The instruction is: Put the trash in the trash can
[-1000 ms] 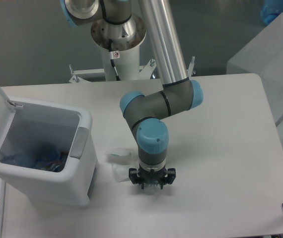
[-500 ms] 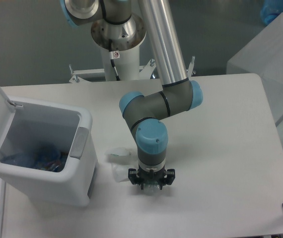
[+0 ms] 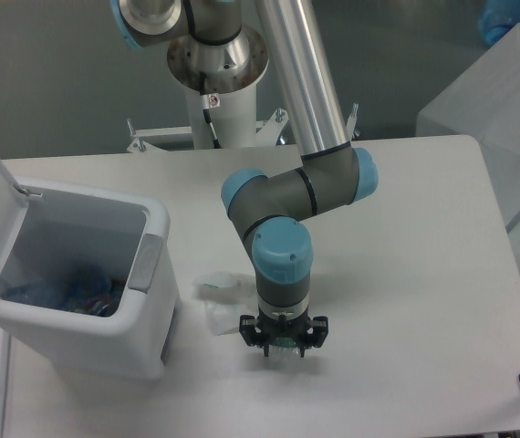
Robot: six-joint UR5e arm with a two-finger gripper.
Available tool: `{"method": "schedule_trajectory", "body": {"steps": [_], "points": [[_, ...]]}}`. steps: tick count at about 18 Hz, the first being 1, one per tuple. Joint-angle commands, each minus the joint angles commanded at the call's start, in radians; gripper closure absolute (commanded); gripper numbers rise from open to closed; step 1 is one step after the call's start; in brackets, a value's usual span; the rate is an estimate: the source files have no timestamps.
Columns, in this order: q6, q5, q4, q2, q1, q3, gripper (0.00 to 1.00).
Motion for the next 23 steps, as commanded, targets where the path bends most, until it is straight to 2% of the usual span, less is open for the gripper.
{"method": "schedule_trajectory", "body": {"steps": [2,4,8,10,14,21,23], "points": [[0.015,-0.003,0.002,0.005,0.006,0.05,0.37],[-0.003,-0.008,0.005,0.008,0.008,0.132,0.37],[-0.139,-0.02,0.008,0.025,0.015,0.302,0.37],[-0.182,-0.021,0.009,0.026,0.015,0.351,0.37],[-0.267,-0.106,0.011,0.067,0.014,0.411,0.37],[-0.324,-0.204,0.023,0.169,0.0,0.42,0.37],[-0.324,-0.219,0.023,0.19,-0.029,0.42,0.37]]}}
